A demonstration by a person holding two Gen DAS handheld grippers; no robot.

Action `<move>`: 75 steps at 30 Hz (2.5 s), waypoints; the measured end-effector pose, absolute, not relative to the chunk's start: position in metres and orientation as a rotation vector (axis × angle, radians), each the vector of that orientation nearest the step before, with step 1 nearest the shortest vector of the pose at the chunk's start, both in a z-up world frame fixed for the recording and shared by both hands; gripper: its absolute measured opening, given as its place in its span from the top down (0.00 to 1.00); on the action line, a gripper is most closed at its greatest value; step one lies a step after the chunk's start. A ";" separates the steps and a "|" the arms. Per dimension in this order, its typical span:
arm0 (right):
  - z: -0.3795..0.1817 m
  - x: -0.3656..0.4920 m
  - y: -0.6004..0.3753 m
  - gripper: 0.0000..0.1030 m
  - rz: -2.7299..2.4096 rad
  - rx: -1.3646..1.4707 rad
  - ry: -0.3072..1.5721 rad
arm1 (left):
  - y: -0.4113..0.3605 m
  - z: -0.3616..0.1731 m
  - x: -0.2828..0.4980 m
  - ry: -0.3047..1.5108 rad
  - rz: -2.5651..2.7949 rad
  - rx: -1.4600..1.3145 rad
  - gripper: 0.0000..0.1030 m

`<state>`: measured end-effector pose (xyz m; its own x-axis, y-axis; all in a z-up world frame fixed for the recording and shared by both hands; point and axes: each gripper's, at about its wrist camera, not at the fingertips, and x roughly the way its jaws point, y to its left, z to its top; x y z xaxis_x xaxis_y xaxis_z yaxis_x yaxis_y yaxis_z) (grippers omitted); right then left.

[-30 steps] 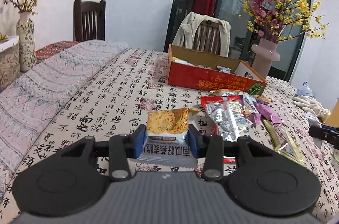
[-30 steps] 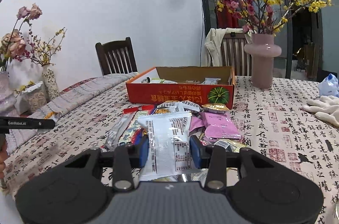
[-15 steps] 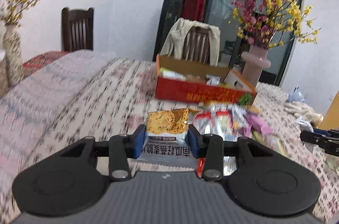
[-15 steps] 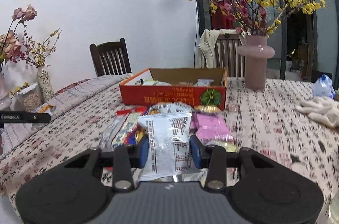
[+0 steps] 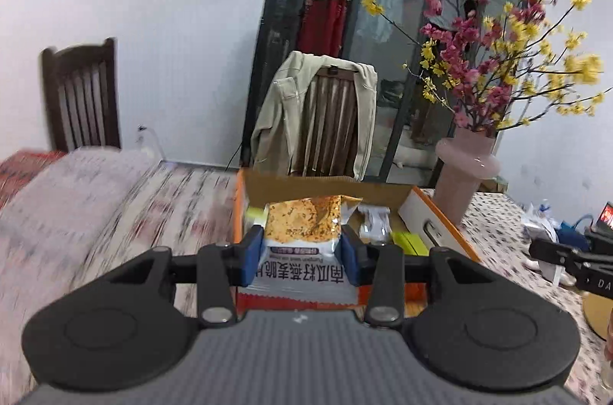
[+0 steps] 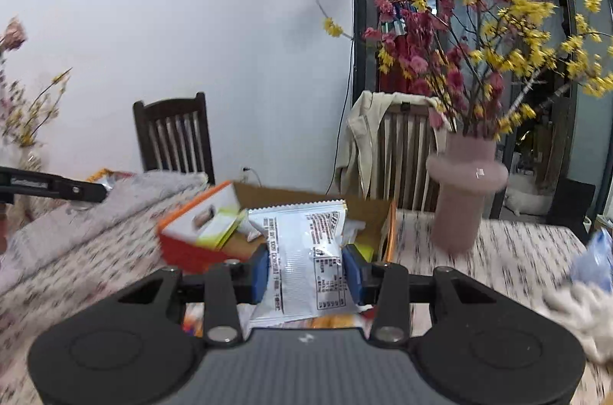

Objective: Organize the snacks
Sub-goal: 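Carry both packets into the orange box and open both grippers, then withdraw both grippers from the box back toward the snack pile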

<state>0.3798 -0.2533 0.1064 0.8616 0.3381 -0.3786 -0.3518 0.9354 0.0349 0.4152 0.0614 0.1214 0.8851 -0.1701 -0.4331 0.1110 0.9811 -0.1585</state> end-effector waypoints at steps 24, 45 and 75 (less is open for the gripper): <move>0.015 0.696 -0.216 0.60 0.235 -0.010 0.766 | 0.018 0.014 0.691 0.813 -0.099 -0.163 0.41; 0.061 0.623 -0.217 0.28 0.222 -0.056 0.652 | 0.011 0.077 0.608 0.718 -0.066 -0.055 0.16; 0.127 0.292 -0.259 0.12 0.304 -0.011 0.422 | 0.004 0.143 0.228 0.449 -0.091 -0.047 0.02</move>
